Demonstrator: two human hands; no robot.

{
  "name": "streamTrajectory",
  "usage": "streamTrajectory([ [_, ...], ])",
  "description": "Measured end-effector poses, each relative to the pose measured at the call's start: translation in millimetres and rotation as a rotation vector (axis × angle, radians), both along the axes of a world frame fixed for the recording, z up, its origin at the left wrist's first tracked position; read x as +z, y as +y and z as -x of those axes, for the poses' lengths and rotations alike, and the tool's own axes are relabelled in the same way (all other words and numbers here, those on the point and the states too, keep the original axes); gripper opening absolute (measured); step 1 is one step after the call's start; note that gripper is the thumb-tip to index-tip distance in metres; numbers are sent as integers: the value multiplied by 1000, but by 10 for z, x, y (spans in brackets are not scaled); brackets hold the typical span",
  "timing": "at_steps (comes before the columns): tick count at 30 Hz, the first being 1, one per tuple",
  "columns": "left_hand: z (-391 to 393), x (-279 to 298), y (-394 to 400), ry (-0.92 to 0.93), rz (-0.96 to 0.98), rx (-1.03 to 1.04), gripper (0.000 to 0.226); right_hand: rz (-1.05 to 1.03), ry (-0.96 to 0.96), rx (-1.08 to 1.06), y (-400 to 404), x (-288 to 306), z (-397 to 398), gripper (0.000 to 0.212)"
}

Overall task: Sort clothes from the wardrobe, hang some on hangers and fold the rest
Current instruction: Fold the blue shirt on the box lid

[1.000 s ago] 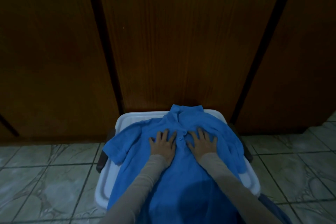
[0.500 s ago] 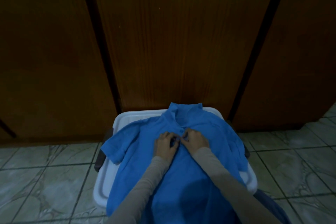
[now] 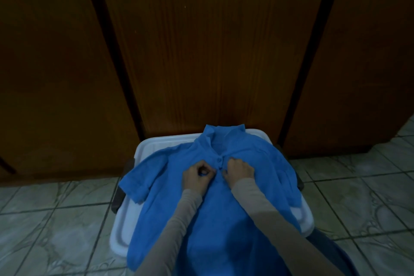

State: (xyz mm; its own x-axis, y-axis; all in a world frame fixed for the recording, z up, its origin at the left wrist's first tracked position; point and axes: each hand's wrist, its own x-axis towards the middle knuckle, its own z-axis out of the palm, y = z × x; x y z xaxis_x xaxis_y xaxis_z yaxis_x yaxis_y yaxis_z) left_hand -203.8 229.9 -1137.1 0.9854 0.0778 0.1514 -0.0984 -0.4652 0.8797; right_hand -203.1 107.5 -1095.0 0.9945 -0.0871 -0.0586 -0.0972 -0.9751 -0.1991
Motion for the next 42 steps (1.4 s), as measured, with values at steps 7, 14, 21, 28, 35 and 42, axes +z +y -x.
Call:
streamTrajectory([
  [7,-6,100,-129,137,-199,60,22,-109,-60,-43,-130,-17,29,25],
  [14,-120,157,-214,338,-276,89,10,-508,-199,-149,-185,-77,22,38],
  [21,-245,176,-202,527,-222,25,15,-657,-62,-243,-182,-12,-13,13],
  [28,-309,130,-180,583,-55,-19,14,-765,28,-315,-209,37,-84,17],
  [35,-343,30,-158,559,32,-39,32,-845,-29,-394,-123,-21,-75,29],
  [42,-332,24,-150,534,49,-10,32,-825,-47,-340,-150,-120,-54,14],
])
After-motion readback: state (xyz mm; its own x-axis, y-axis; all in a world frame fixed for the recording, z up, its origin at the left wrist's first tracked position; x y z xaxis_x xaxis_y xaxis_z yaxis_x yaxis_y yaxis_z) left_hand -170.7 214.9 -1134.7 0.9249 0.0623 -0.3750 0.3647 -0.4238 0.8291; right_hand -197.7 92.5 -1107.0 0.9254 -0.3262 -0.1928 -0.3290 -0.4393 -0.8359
